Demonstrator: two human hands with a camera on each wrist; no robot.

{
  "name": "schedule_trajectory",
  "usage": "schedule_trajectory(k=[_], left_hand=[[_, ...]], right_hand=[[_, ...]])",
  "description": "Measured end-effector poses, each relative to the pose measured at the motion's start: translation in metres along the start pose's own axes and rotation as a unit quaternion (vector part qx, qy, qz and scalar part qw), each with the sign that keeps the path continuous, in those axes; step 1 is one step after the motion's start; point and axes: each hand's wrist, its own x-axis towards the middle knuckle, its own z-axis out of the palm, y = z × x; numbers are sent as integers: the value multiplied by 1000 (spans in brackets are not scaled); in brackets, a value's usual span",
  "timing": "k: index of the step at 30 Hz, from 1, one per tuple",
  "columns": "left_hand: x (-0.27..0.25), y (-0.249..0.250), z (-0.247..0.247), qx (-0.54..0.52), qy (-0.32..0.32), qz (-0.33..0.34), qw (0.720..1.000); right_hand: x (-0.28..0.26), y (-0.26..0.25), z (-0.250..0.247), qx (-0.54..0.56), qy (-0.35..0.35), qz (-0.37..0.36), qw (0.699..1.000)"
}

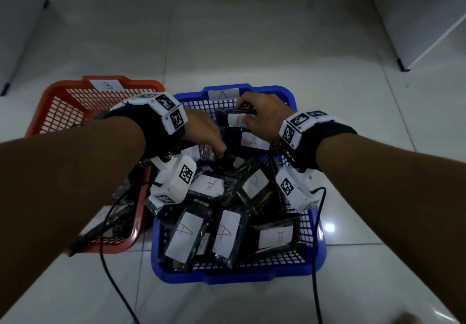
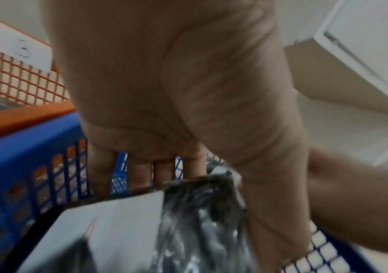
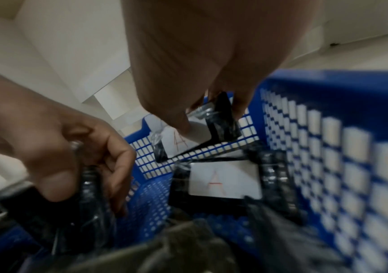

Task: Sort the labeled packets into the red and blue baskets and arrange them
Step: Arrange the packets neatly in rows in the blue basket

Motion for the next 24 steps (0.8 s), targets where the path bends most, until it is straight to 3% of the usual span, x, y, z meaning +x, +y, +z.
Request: schedule_trajectory(k=[5,9,11,14,17,24], left_hand=[[-12,-14,-1,-36,14,2,999],[0,-14,5,-126,47,2,991],[8,-14,7,-68,86,11,994],[15,-14,13,42,103,36,993],[19,-10,17,68,116,46,990],[25,-11,20,-5,181,49,982]], right_hand=[[8,-23,12,31,-31,-25,999],[8,-24,8,-5,51,-21,998],[4,-21,2,-79,64,-14,995],[-6,-14,-2,-213,-38,-4,976],[-15,-6,0,-255,-88,12,963],[-4,-3,-7,-241,-151,20,959]])
